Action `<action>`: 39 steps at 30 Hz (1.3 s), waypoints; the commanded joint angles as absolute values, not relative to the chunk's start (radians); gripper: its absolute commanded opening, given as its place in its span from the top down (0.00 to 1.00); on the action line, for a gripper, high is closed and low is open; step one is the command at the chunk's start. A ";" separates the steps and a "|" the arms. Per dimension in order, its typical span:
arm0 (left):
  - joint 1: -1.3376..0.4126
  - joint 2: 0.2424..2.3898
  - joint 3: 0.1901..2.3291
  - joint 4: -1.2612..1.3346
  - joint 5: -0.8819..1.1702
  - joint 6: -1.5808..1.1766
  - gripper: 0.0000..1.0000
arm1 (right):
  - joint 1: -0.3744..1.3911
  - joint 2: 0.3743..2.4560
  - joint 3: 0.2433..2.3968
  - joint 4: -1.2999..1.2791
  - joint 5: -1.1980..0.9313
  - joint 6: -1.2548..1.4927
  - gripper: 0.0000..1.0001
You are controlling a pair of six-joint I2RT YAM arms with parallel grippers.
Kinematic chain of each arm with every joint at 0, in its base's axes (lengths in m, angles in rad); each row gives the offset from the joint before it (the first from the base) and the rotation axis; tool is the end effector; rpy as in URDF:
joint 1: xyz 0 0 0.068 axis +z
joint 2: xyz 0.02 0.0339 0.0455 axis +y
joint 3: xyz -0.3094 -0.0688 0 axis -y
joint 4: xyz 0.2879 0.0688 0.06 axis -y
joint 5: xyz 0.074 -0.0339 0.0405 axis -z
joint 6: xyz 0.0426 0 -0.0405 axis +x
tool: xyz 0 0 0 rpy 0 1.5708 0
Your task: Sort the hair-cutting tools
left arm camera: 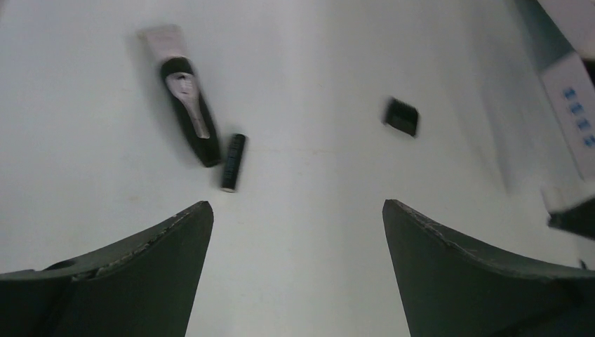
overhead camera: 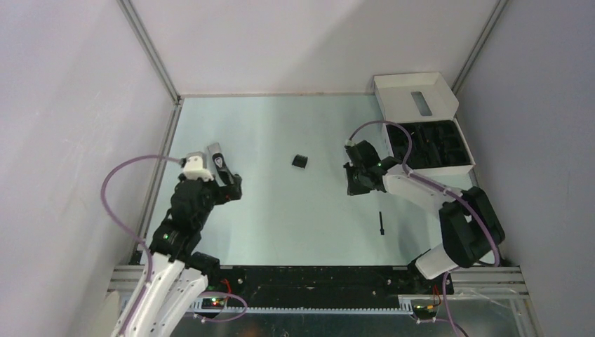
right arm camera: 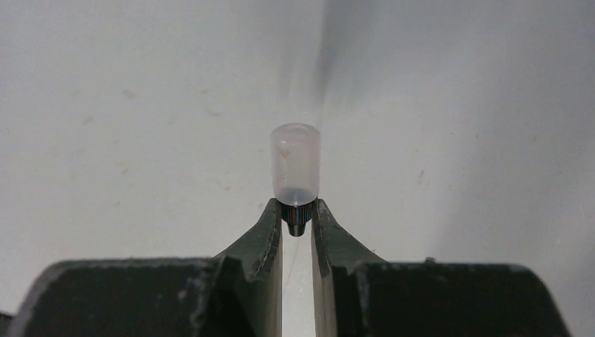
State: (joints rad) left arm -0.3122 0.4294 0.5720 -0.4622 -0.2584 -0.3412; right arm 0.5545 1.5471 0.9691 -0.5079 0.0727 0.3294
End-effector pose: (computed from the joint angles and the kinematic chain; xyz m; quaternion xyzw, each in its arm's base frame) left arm 0.1218 -0.0279 0.3064 -0.0871 0.8027 -0.0874 0.5835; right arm 0.2914 0.1768 0.2127 -0.1003 0.9650 0.0707 0.2320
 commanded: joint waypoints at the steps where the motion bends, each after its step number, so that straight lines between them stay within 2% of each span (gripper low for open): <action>1: -0.318 0.569 0.632 -0.345 0.075 -0.398 0.02 | 0.619 1.429 1.012 -0.492 0.019 0.201 1.00; 12: -0.396 0.868 0.726 -0.077 0.433 -0.590 0.02 | 0.796 1.209 1.014 -0.326 -0.087 0.007 1.00; 19: -0.494 0.969 0.783 0.070 0.486 -0.721 0.00 | 0.847 1.162 1.015 -0.277 -0.105 -0.073 1.00; 29: -0.599 1.063 0.832 0.087 0.484 -0.760 0.14 | 0.875 1.136 1.015 -0.258 -0.110 -0.084 1.00; 39: -0.650 1.136 0.872 0.057 0.488 -0.768 0.31 | 0.891 1.133 1.014 -0.272 -0.077 -0.054 1.00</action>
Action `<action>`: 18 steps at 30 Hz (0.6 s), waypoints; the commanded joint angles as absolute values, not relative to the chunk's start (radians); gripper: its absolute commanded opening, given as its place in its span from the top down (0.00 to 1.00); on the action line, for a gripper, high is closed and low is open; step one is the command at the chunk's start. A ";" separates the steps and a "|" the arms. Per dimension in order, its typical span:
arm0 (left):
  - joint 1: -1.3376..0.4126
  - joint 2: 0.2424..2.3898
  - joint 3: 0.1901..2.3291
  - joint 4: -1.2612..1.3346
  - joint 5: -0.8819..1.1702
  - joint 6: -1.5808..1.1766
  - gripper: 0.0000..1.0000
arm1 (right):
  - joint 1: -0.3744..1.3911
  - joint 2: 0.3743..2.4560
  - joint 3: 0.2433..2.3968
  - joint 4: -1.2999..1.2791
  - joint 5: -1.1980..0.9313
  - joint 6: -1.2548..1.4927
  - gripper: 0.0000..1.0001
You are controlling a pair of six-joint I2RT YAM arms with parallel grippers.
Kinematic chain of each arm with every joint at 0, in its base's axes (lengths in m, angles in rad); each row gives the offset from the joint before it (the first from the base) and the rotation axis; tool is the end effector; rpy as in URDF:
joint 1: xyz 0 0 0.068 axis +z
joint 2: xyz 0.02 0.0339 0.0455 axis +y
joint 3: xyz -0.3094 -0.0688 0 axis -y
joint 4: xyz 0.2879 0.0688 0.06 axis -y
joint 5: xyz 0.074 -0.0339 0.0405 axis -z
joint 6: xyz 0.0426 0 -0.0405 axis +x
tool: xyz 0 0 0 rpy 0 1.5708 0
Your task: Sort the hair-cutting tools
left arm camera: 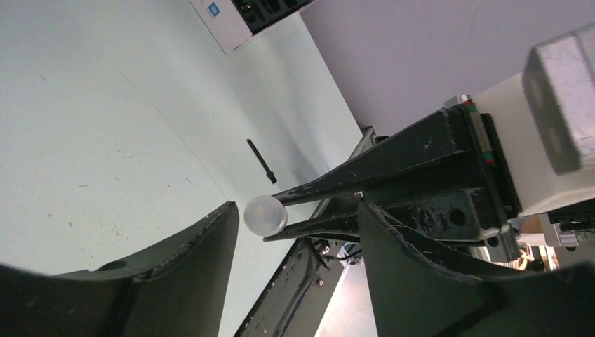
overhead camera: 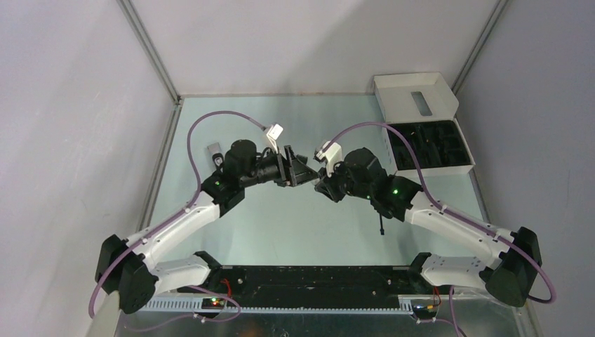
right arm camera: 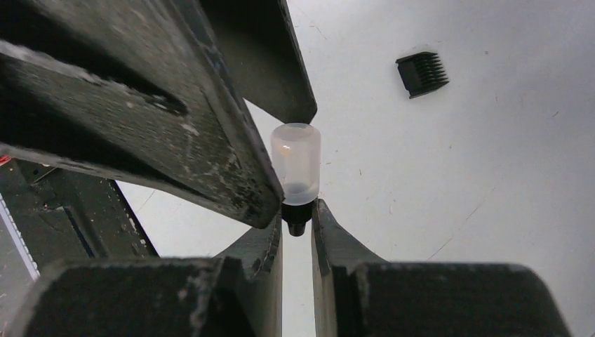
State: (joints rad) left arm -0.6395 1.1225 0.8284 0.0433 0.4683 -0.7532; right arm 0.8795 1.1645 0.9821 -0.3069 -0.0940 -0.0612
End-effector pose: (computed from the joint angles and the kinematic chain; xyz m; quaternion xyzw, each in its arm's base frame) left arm 0.2191 -0.1869 0.3385 0.0984 0.7753 -0.5232 0.3400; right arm 0.1847 0.2294 0.3498 -0.4097 0.7524 0.2415 0.4557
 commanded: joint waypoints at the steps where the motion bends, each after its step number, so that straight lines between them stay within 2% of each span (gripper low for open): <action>1: -0.651 1.141 0.870 0.055 0.486 -0.770 0.33 | 0.892 1.132 1.015 -0.272 -0.074 -0.052 1.00; 5: -0.651 1.153 0.868 0.036 0.470 -0.772 0.38 | 0.898 1.131 1.015 -0.276 -0.063 -0.045 1.00; 11: -0.652 1.164 0.872 0.025 0.465 -0.773 0.52 | 0.900 1.134 1.015 -0.265 -0.056 -0.034 1.00; 18: -0.649 1.171 0.877 0.021 0.465 -0.775 0.77 | 0.903 1.140 1.014 -0.248 -0.030 -0.018 1.00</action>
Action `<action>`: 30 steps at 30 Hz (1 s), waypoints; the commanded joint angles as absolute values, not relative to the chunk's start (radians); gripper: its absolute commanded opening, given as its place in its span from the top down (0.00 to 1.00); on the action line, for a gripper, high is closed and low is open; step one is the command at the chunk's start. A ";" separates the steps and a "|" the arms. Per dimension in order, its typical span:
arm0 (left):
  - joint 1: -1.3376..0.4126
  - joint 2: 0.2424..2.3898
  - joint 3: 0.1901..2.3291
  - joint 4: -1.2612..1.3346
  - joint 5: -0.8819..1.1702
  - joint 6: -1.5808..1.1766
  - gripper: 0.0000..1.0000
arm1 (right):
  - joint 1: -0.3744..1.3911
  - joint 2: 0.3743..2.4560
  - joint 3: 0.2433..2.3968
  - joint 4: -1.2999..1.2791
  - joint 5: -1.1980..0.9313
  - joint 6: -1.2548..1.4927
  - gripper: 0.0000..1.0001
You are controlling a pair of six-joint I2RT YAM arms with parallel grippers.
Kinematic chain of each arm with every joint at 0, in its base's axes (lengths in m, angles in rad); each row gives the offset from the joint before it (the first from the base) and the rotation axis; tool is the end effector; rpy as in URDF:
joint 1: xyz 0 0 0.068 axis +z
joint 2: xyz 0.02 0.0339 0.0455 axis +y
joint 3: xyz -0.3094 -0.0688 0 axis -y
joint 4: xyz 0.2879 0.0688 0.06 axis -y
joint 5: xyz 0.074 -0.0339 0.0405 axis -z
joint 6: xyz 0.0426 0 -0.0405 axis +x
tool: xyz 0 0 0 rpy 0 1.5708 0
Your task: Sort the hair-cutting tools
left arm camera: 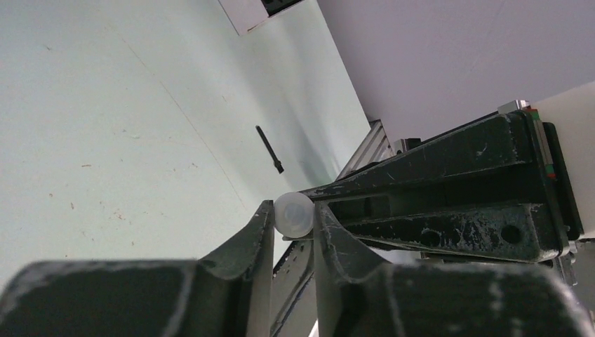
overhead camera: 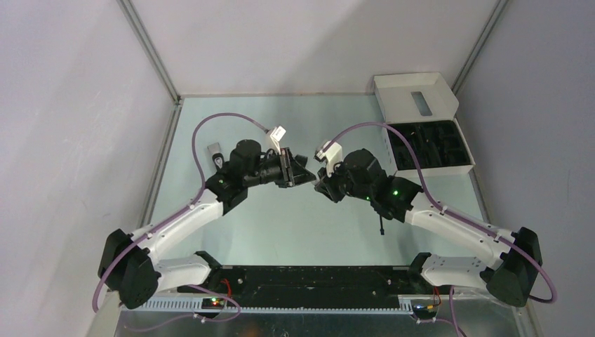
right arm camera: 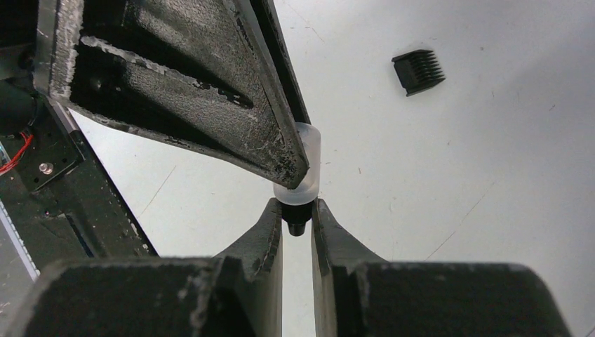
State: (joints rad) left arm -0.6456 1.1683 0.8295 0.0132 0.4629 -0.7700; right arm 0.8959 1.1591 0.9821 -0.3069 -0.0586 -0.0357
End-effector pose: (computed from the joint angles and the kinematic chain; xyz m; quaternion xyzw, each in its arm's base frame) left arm 0.2254 -0.1936 0.3232 0.0844 0.7975 -0.5106 0.3101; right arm 0.1813 0.2306 0.3512 -0.3978 0.7576 0.2383 0.4593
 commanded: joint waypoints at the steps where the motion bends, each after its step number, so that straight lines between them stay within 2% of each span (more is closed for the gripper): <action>1: -0.647 1.171 0.875 0.021 0.464 -0.776 0.79 | 0.903 1.140 1.013 -0.246 -0.028 -0.014 1.00; 5: -0.626 1.160 0.849 0.050 0.465 -0.809 0.90 | 0.901 1.142 1.014 -0.233 -0.012 0.007 0.90; 8: -0.582 1.139 0.806 0.124 0.472 -0.881 0.94 | 0.889 1.136 1.014 -0.214 -0.001 0.059 0.66; 9: -0.570 1.134 0.776 0.172 0.475 -0.902 0.95 | 0.883 1.133 1.013 -0.210 -0.003 0.073 0.62; 12: -0.508 1.106 0.707 0.291 0.474 -1.028 0.96 | 0.845 1.116 1.008 -0.163 -0.007 0.146 0.41; 16: -0.450 1.064 0.598 0.478 0.417 -1.201 0.98 | 0.784 1.093 0.990 -0.076 -0.043 0.230 0.25; 23: -0.426 0.978 0.417 0.793 0.224 -1.478 0.95 | 0.680 1.126 0.964 0.170 -0.146 0.521 0.22; 30: -0.426 0.933 0.354 0.934 0.119 -1.636 0.95 | 0.681 1.213 0.922 0.415 -0.183 0.754 0.30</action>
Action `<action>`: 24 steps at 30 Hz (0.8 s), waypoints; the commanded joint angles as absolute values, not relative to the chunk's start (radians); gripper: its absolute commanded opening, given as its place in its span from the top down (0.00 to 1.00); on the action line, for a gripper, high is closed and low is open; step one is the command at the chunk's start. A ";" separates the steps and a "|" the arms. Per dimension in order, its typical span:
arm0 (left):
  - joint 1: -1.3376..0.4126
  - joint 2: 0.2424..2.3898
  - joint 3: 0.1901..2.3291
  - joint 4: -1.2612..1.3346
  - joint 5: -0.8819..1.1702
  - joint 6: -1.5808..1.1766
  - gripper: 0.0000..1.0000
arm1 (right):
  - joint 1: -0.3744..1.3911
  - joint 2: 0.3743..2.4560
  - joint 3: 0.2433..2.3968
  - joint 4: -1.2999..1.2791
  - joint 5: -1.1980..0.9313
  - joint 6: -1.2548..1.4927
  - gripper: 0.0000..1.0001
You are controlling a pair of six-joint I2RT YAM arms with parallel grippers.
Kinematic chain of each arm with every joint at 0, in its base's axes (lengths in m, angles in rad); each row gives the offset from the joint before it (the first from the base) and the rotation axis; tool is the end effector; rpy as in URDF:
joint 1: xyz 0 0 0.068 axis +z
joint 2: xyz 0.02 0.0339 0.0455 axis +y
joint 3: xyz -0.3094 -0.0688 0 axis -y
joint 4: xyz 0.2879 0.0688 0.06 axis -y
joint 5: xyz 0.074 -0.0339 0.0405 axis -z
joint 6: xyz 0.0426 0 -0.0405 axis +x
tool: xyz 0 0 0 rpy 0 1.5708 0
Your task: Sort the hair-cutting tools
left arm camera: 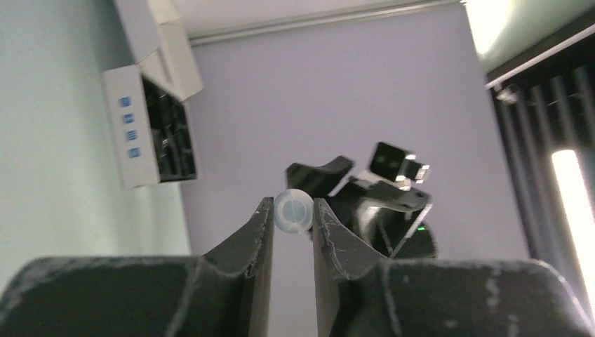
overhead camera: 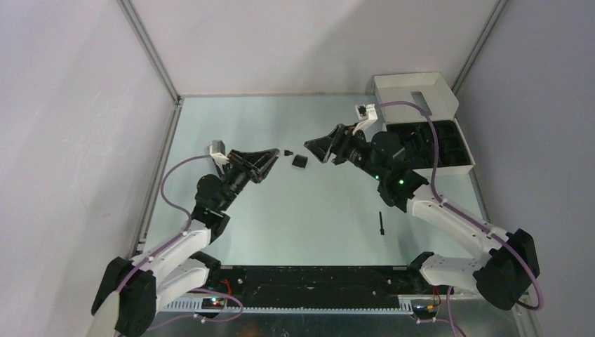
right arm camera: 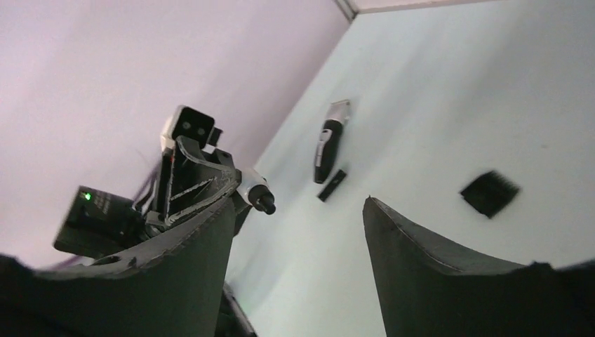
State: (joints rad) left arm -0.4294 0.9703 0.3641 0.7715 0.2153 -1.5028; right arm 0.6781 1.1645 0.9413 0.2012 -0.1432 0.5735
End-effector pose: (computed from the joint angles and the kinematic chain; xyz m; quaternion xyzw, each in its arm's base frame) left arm 0.2053 -0.1040 0.2731 -0.2581 0.5942 -0.6636 0.3742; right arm 0.2360 0.1979 0.3899 -0.0872 0.7094 0.4500 0.5354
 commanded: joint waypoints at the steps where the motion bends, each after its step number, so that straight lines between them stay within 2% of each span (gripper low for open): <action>1: -0.426 0.930 0.354 0.937 0.109 -1.648 0.95 | 0.688 1.223 0.921 0.459 -0.185 0.789 0.32; 14: -0.435 0.903 0.373 0.925 0.078 -1.736 0.95 | 0.754 1.356 0.920 0.750 -0.200 0.880 0.42; 24: -0.469 0.964 0.366 1.021 0.068 -1.810 0.96 | 0.755 1.400 0.932 0.814 -0.229 0.885 0.51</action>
State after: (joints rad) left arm -0.4500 0.9447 0.3534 0.9337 0.0887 -1.7634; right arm 0.7509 1.3827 0.9165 0.7128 -0.2058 0.8703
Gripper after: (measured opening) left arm 0.246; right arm 0.509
